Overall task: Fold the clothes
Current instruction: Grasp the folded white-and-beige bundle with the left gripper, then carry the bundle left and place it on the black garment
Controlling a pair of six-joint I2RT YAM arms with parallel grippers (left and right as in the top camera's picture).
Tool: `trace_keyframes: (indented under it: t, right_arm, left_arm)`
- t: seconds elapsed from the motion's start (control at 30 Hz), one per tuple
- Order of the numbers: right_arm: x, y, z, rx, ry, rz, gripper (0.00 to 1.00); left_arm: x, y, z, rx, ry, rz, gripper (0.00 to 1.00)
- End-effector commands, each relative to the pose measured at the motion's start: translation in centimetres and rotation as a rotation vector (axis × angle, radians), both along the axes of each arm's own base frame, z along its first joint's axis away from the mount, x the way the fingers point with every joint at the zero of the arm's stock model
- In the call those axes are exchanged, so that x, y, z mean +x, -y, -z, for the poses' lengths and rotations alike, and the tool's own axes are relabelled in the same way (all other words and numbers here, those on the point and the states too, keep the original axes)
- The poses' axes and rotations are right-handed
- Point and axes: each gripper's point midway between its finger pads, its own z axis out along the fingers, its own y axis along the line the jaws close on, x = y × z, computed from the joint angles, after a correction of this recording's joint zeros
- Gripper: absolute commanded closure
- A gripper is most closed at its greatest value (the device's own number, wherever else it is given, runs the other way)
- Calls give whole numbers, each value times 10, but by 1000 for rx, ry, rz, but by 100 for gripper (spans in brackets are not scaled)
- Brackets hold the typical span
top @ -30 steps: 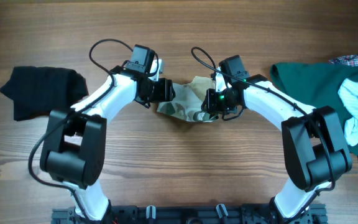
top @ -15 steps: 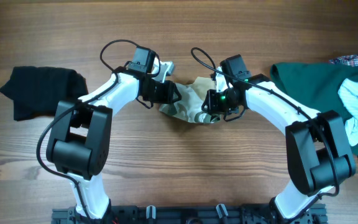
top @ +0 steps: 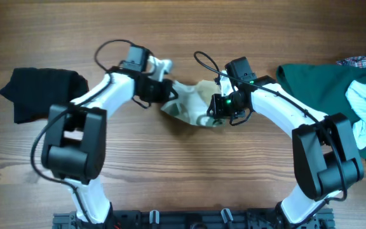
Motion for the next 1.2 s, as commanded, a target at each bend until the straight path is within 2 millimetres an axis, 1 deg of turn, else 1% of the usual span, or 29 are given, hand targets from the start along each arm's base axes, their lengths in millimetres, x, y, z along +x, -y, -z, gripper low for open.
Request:
trace_keyframes:
  t: [0.0, 0.07, 0.17, 0.27, 0.33, 0.43, 0.5, 0.53, 0.57, 0.6, 0.7, 0.73, 0.77, 0.8, 0.9, 0.93, 1.0, 1.07, 1.17]
  right_arm:
    - [5, -18, -47, 108, 156, -156, 63]
    - [7, -25, -74, 155, 249, -213, 58]
    - [9, -23, -108, 164, 353, -220, 54]
    - [8, -19, -124, 151, 401, -211, 53]
    - [6, -18, -124, 151, 391, -205, 53]
    - [5, -17, -122, 145, 370, -187, 53]
    - [5, -16, -122, 144, 370, -186, 54]
    - [5, -16, -122, 144, 370, -186, 53]
    - [5, -16, -122, 145, 369, -185, 53]
    - [5, -16, -121, 146, 364, -177, 54]
    - [9, -10, -119, 115, 355, -127, 54]
    - [9, -10, -119, 112, 356, -126, 55]
    - [9, -10, -119, 113, 356, -126, 55]
    - [9, -10, -119, 113, 356, -126, 55]
    - [8, -10, -118, 115, 350, -119, 55]
    - [8, -10, -118, 113, 346, -120, 56]
    - [6, -9, -117, 111, 337, -119, 55]
    - [5, -9, -116, 109, 333, -119, 55]
    - [5, -9, -116, 111, 322, -103, 55]
  left_arm:
    - [24, -36, -53, -42, 113, -105, 96]
    - [30, -52, -66, -44, 143, -145, 96]
    - [35, -72, -75, -41, 160, -190, 96]
    - [40, -93, -81, -39, 173, -240, 96]
    - [41, -108, -85, -34, 182, -268, 96]
    - [43, -144, -99, -5, 216, -312, 96]
    - [43, -162, -106, 4, 238, -345, 96]
    - [43, -174, -110, 6, 247, -375, 96]
    - [43, -181, -113, 7, 251, -391, 96]
    - [41, -194, -119, 9, 259, -422, 96]
    - [35, -220, -132, 36, 293, -453, 96]
    - [33, -233, -138, 49, 304, -480, 96]
    - [32, -241, -140, 54, 309, -501, 96]
    - [30, -254, -143, 60, 315, -531, 96]
    - [24, -294, -146, 82, 329, -618, 96]
    - [21, -304, -146, 91, 335, -633, 96]
    - [17, -324, -148, 105, 350, -674, 96]
    - [15, -339, -154, 98, 389, -685, 96]
    - [12, -356, -155, 132, 417, -703, 96]
